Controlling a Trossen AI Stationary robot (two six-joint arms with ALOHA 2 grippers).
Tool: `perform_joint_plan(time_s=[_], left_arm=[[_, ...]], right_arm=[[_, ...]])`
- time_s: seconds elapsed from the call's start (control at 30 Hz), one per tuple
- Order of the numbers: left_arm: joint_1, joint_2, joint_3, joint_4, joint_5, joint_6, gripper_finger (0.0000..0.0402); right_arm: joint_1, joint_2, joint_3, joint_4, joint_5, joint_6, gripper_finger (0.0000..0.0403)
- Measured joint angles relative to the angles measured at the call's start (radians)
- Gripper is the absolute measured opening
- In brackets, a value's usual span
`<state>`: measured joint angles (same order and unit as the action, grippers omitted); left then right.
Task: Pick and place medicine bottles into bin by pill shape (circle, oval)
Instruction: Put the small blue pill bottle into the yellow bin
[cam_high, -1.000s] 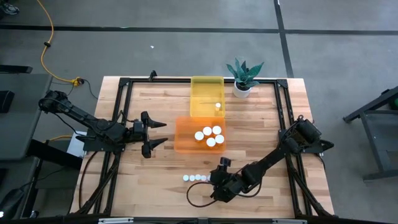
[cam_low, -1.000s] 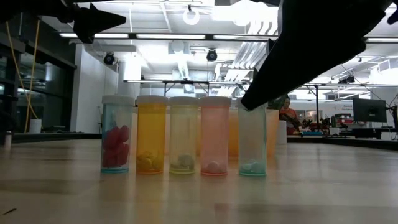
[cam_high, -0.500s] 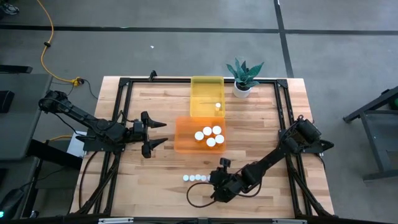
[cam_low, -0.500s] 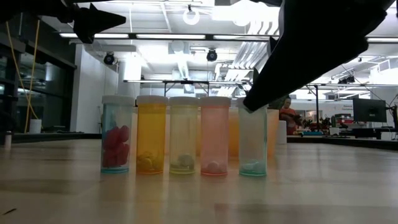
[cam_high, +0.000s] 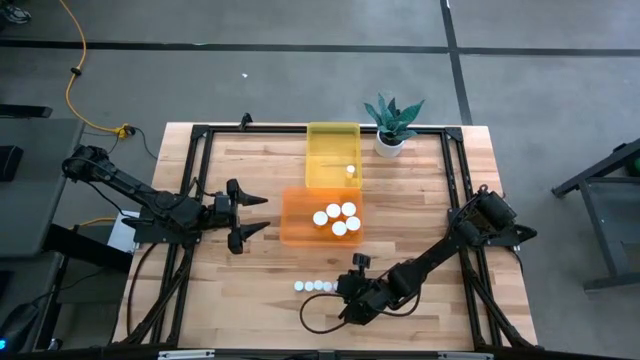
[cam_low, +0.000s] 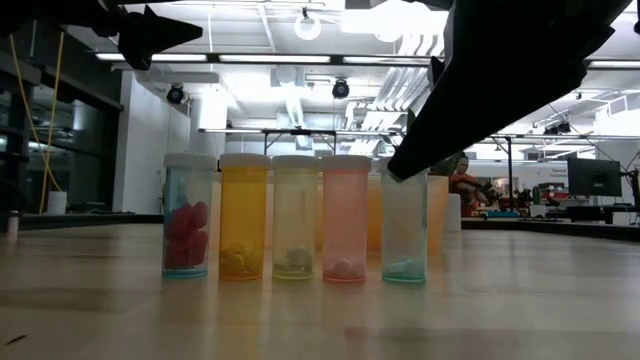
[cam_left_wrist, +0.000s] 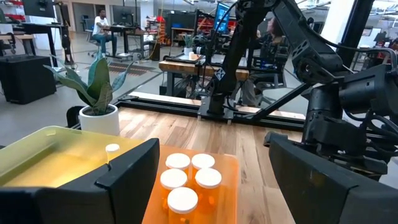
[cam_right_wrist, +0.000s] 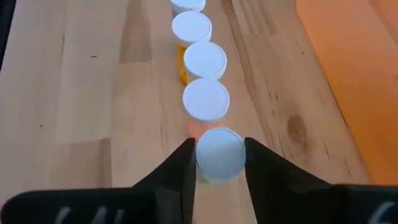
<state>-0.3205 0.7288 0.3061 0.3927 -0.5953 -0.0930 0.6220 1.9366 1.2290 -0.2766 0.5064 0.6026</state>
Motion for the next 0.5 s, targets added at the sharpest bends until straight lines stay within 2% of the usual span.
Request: perform_joint_plan(time_s=[0.23,0.5], left_arm=[[0.0,0.0,0.0,0.0,0.0,0.0,0.0291],[0.0,0.0,0.0,0.0,0.0,0.0,0.0291]], right_arm=[[0.02,0.0,0.058,-0.098,0.003,-0.009,0.0094],[0.063,0.0,0.086,-0.187,0.081,-0.003,0.0094]])
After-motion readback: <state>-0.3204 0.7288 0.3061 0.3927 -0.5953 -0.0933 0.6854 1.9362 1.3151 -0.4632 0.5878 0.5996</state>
